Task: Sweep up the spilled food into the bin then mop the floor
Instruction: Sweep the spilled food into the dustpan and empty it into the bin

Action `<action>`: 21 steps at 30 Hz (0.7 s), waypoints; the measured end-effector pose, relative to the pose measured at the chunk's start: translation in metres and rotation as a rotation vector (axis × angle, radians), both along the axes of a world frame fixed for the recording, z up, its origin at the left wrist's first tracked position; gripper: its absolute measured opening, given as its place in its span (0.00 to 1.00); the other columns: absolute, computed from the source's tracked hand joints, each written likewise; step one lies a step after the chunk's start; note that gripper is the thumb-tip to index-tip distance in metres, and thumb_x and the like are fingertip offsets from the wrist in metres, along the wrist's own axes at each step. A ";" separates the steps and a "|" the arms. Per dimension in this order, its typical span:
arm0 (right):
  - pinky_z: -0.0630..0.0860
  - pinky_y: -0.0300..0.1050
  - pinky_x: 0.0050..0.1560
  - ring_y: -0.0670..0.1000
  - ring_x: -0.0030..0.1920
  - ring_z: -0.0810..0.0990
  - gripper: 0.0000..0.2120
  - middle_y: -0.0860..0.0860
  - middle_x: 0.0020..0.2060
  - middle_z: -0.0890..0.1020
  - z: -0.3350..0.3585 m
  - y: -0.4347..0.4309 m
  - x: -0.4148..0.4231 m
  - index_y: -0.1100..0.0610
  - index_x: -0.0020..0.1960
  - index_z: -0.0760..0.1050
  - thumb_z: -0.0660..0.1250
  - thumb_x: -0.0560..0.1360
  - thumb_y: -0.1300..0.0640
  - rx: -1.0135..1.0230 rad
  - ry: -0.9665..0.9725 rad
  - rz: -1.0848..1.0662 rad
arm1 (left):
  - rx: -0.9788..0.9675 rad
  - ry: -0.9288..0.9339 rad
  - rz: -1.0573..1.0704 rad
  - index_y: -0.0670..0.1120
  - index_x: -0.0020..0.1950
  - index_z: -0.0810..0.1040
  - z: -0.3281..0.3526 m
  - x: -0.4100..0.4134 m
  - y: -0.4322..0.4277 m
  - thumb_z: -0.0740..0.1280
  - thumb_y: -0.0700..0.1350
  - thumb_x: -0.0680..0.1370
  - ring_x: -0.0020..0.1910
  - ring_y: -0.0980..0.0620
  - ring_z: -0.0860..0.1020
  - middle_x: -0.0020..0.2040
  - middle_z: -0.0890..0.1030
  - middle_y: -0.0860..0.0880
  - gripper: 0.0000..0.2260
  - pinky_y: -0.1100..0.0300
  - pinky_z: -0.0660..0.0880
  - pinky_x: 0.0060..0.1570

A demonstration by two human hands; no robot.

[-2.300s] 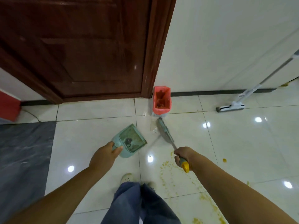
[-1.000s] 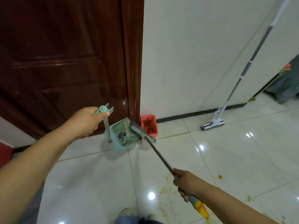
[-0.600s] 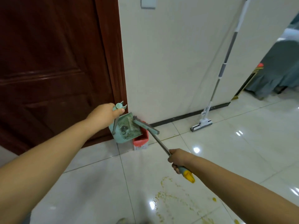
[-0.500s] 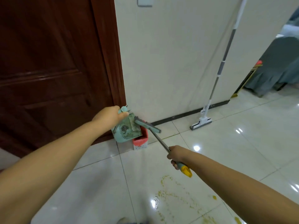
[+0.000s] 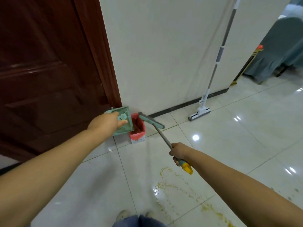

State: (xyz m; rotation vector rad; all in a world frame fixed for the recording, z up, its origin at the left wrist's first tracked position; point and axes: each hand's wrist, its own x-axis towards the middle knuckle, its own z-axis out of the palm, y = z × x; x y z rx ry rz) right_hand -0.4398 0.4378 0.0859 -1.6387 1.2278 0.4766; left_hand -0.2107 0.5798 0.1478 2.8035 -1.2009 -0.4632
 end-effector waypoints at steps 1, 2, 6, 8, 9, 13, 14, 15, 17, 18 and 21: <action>0.71 0.40 0.25 0.50 0.27 0.70 0.12 0.53 0.31 0.71 0.001 0.000 -0.002 0.62 0.60 0.71 0.58 0.77 0.66 0.010 -0.001 -0.016 | 0.000 -0.011 0.005 0.45 0.59 0.74 0.001 -0.002 0.002 0.58 0.61 0.78 0.52 0.44 0.78 0.54 0.80 0.44 0.21 0.51 0.76 0.48; 0.69 0.40 0.26 0.50 0.27 0.69 0.12 0.55 0.31 0.71 0.001 -0.001 -0.002 0.64 0.60 0.70 0.58 0.77 0.67 0.024 -0.003 -0.035 | -0.007 -0.018 0.011 0.44 0.57 0.74 0.003 -0.004 0.006 0.58 0.60 0.78 0.51 0.43 0.78 0.53 0.80 0.44 0.21 0.53 0.74 0.45; 0.67 0.36 0.21 0.49 0.25 0.67 0.08 0.55 0.30 0.69 0.011 -0.002 -0.003 0.61 0.55 0.68 0.57 0.78 0.68 0.131 -0.056 -0.183 | -0.107 0.004 0.116 0.46 0.45 0.70 0.013 0.000 0.028 0.59 0.60 0.78 0.42 0.46 0.74 0.42 0.76 0.47 0.16 0.56 0.66 0.36; 0.67 0.35 0.20 0.48 0.25 0.68 0.13 0.55 0.30 0.70 0.015 -0.006 -0.002 0.63 0.61 0.70 0.58 0.78 0.67 0.150 -0.102 -0.187 | -0.162 0.014 0.173 0.46 0.43 0.70 0.016 0.007 0.041 0.59 0.59 0.78 0.40 0.46 0.73 0.38 0.74 0.48 0.16 0.56 0.65 0.36; 0.67 0.35 0.19 0.48 0.26 0.68 0.16 0.54 0.30 0.70 0.018 -0.008 -0.001 0.65 0.65 0.70 0.59 0.78 0.66 0.157 -0.119 -0.171 | -0.186 0.018 0.204 0.45 0.43 0.71 0.017 0.010 0.048 0.59 0.59 0.78 0.40 0.45 0.74 0.38 0.75 0.47 0.17 0.55 0.65 0.36; 0.65 0.31 0.17 0.46 0.19 0.67 0.06 0.55 0.27 0.70 0.034 -0.017 0.013 0.60 0.52 0.70 0.56 0.79 0.66 0.339 -0.121 -0.250 | -0.281 0.111 0.369 0.45 0.43 0.73 0.011 0.018 0.074 0.60 0.58 0.78 0.34 0.46 0.74 0.35 0.77 0.46 0.17 0.56 0.69 0.35; 0.64 0.31 0.17 0.45 0.17 0.67 0.04 0.54 0.25 0.70 0.037 -0.019 0.018 0.60 0.49 0.69 0.56 0.79 0.65 0.374 -0.118 -0.254 | -0.294 0.124 0.404 0.46 0.41 0.73 0.007 0.019 0.080 0.60 0.58 0.78 0.33 0.46 0.75 0.34 0.77 0.46 0.17 0.56 0.69 0.34; 0.64 0.30 0.16 0.45 0.16 0.67 0.03 0.54 0.23 0.71 0.040 -0.019 0.024 0.60 0.48 0.68 0.56 0.79 0.64 0.402 -0.113 -0.254 | -0.298 0.134 0.434 0.46 0.40 0.72 0.003 0.021 0.085 0.60 0.58 0.78 0.33 0.45 0.75 0.34 0.77 0.46 0.17 0.57 0.69 0.33; 0.64 0.31 0.16 0.45 0.16 0.67 0.03 0.53 0.20 0.71 0.044 -0.017 0.040 0.60 0.47 0.67 0.56 0.79 0.63 0.458 -0.099 -0.250 | -0.306 0.157 0.482 0.47 0.37 0.71 -0.006 0.027 0.095 0.60 0.58 0.78 0.33 0.45 0.75 0.33 0.76 0.47 0.17 0.57 0.68 0.33; 0.64 0.31 0.15 0.45 0.16 0.66 0.04 0.53 0.20 0.70 0.046 -0.016 0.048 0.60 0.46 0.67 0.56 0.79 0.63 0.492 -0.090 -0.249 | -0.314 0.179 0.502 0.48 0.36 0.70 -0.011 0.030 0.099 0.60 0.57 0.78 0.33 0.45 0.74 0.32 0.76 0.47 0.17 0.57 0.68 0.34; 0.64 0.31 0.14 0.44 0.16 0.66 0.08 0.52 0.21 0.68 0.047 -0.009 0.081 0.60 0.41 0.65 0.55 0.79 0.63 0.575 -0.063 -0.247 | -0.341 0.270 0.569 0.49 0.34 0.69 -0.036 0.042 0.108 0.61 0.56 0.78 0.33 0.45 0.74 0.32 0.75 0.47 0.16 0.57 0.69 0.35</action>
